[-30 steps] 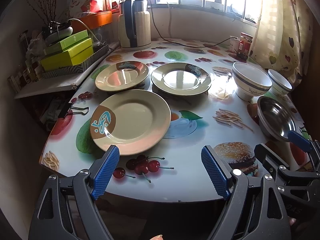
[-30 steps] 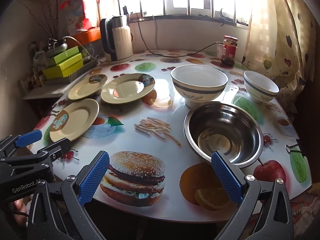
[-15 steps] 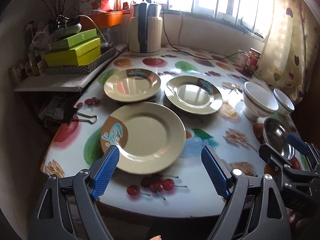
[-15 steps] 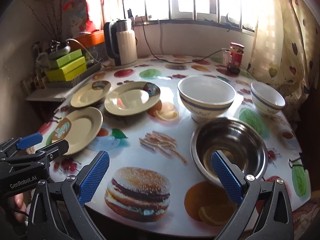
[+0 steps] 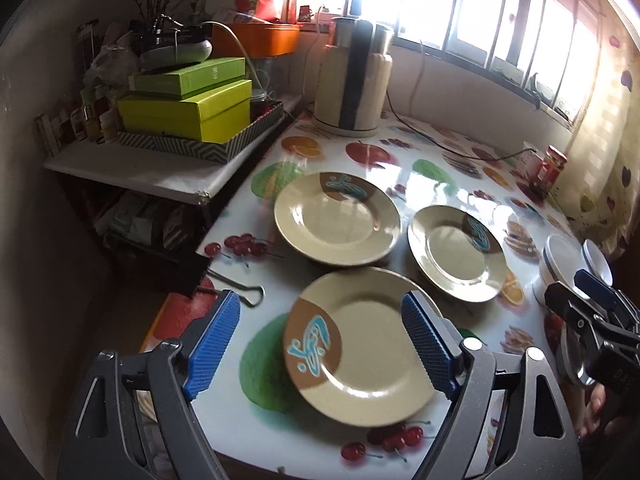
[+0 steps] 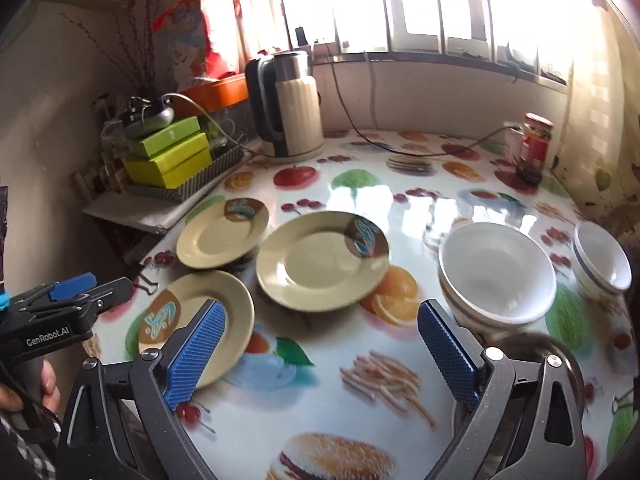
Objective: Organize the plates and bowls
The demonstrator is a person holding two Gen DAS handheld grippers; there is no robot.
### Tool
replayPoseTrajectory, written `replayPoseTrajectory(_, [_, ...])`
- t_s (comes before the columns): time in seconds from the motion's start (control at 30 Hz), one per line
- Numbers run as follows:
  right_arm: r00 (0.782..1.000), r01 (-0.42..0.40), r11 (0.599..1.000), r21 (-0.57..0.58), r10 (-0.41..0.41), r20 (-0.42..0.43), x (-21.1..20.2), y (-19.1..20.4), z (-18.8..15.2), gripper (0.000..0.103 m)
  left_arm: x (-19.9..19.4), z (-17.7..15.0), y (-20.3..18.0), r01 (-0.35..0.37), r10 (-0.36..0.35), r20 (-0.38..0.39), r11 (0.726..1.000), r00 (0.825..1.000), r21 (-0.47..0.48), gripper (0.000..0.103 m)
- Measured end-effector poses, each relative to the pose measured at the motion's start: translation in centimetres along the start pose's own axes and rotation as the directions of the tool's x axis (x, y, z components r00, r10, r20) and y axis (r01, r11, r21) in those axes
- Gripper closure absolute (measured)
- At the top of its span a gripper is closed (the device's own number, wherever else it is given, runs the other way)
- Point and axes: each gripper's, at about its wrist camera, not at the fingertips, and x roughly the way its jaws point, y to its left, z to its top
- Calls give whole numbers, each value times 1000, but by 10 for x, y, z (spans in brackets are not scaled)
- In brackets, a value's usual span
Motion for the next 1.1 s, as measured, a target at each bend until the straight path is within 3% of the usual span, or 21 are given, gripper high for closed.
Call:
replayPoseTrajectory(0.33, [995, -91, 996, 2, 91, -48, 49, 4, 57, 20, 32, 42, 38, 15, -17, -15, 997, 1000, -80, 26])
replayPoseTrajectory(0.43, [991, -118, 993, -10, 117, -69, 67, 5, 70, 23, 45, 49, 47, 25, -29, -37, 994, 999, -104, 39])
replayPoseTrajectory(0.5, [986, -141, 990, -15, 139, -91, 82, 6, 77, 29, 58, 52, 53, 46, -54, -57, 990, 997, -133, 41])
replayPoseTrajectory(0.63, [974, -168, 986, 15, 168, -150, 113, 5, 85, 35, 77, 56, 59, 46, -58, -82, 988, 995, -149, 47])
replayPoseTrajectory(0.7, [968, -178, 984, 17, 178, -174, 126, 5, 88, 42, 86, 59, 60, 60, -73, -88, 987, 993, -149, 49])
replayPoseTrajectory(0.77, [960, -202, 979, 4, 199, -198, 141, 7, 91, 48, 99, 62, 64, 79, -99, -116, 982, 988, -169, 58])
replayPoseTrajectory(0.87, [941, -239, 970, 39, 241, -239, 159, 3, 92, 62, 111, 64, 69, 104, -134, -138, 973, 981, -205, 60])
replayPoseTrajectory(1.1, [906, -289, 951, 112, 309, -290, 193, 0, 95, 67, 135, 67, 77, 113, -153, -160, 966, 975, -232, 60])
